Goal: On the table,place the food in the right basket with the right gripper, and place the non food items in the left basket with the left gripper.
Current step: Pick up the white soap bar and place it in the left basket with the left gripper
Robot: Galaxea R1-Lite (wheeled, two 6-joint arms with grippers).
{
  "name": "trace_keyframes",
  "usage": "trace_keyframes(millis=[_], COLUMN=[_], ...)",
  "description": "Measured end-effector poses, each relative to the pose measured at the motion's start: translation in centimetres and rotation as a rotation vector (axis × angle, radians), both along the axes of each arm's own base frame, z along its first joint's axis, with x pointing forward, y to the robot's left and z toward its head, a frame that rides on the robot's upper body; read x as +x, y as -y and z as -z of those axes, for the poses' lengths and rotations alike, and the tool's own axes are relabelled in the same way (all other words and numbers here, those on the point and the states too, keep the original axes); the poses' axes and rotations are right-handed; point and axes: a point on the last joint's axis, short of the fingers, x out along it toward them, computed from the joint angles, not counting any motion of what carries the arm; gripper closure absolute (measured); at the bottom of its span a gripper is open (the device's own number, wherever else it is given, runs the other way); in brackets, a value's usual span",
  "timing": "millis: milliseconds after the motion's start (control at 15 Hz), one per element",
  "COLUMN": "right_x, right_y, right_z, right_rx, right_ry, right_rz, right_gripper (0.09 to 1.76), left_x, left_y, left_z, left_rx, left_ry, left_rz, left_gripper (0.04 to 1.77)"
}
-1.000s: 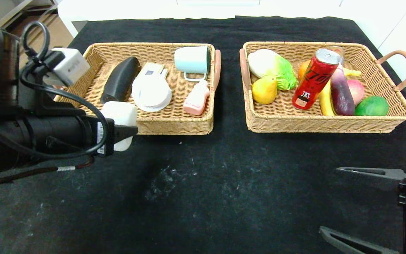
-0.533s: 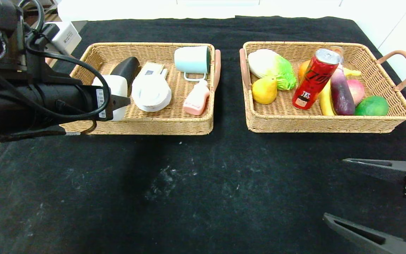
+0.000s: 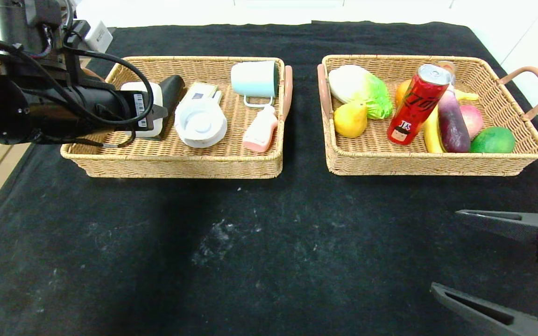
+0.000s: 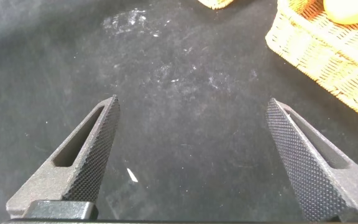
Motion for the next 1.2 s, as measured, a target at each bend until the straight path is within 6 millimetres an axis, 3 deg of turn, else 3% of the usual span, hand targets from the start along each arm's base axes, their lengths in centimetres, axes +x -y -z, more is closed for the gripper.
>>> trace_keyframes(millis=[467,800,1067,1200], right_x=[0.0,0.0,0.1,0.1], right_y=[-0.1,-0.3,-0.3,-0.3], right_z=[0.3,0.6,0.6,0.6], right_rx=[-0.024,-0.034,-0.034,-0.033], right_ry=[0.007,-0.002,-0.003,-0.002], right_rz=[-0.009,-0.015,-0.016,-0.016], right_gripper=[0.14,0.14,0.14,0.14], left_x=[3.7,5.2,6.1,6.3], left_y=[-0.9,-0.6,-0.4,-0.3], left_z=[0.1,-0.6,0.0,0.2], left_rx=[0.003,0.021,0.024,0.026], left_ry=[0.005,0.034,0.021,0.014], left_rz=[-0.06,-0.056,-0.057,-0.057], left_gripper=[0.8,0.8,0.8,0.65])
